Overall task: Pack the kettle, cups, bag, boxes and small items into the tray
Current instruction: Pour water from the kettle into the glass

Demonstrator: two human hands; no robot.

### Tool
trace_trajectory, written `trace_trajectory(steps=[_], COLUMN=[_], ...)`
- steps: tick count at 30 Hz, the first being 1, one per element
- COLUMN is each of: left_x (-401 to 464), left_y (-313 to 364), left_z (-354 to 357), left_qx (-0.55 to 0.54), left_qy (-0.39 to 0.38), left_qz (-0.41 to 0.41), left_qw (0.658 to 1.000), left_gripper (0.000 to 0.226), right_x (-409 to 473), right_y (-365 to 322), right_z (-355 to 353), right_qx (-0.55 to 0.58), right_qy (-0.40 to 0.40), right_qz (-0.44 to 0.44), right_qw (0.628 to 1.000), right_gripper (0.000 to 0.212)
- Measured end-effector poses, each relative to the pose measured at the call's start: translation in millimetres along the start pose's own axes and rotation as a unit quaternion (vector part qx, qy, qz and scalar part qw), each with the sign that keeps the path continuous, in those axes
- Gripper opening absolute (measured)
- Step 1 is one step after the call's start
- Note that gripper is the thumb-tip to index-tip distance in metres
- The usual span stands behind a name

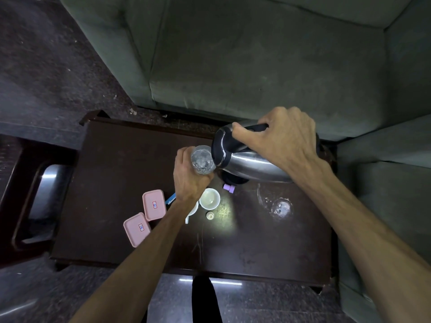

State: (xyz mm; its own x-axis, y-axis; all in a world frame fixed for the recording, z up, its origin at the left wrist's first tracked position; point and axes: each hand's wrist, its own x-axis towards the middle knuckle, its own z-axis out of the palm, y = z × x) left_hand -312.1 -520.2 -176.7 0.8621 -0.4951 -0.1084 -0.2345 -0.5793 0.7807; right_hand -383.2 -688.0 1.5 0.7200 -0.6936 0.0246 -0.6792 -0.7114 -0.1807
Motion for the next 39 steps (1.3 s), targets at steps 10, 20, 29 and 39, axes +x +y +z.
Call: trace_trajectory(steps=[10, 20, 29, 39], left_x=[1, 4, 4, 4], left_y=[-7, -9, -16, -29], left_z=[10, 14, 24, 33], left_qx=[-0.004, -0.023, 0.003, 0.006], left_qy=[0.000, 0.002, -0.020, -0.033], left_qz=[-0.004, -0.018, -0.023, -0.045], left_qw=[1.000, 1.000, 1.000, 0.998], left_gripper=[0.074, 0.072, 0.072, 0.072], right_x=[0, -6, -12, -22], right_y=[5, 18, 32, 48], right_z=[8, 15, 20, 13], right_qx=[0.017, 0.068, 0.120, 0.177], right_qy=[0.003, 0.010, 0.039, 0.056], right_qz=[0.013, 0.036, 0.068, 0.095], right_qw=[1.000, 0.997, 0.990, 0.978], right_gripper=[0.077, 0.074, 0.068, 0.068])
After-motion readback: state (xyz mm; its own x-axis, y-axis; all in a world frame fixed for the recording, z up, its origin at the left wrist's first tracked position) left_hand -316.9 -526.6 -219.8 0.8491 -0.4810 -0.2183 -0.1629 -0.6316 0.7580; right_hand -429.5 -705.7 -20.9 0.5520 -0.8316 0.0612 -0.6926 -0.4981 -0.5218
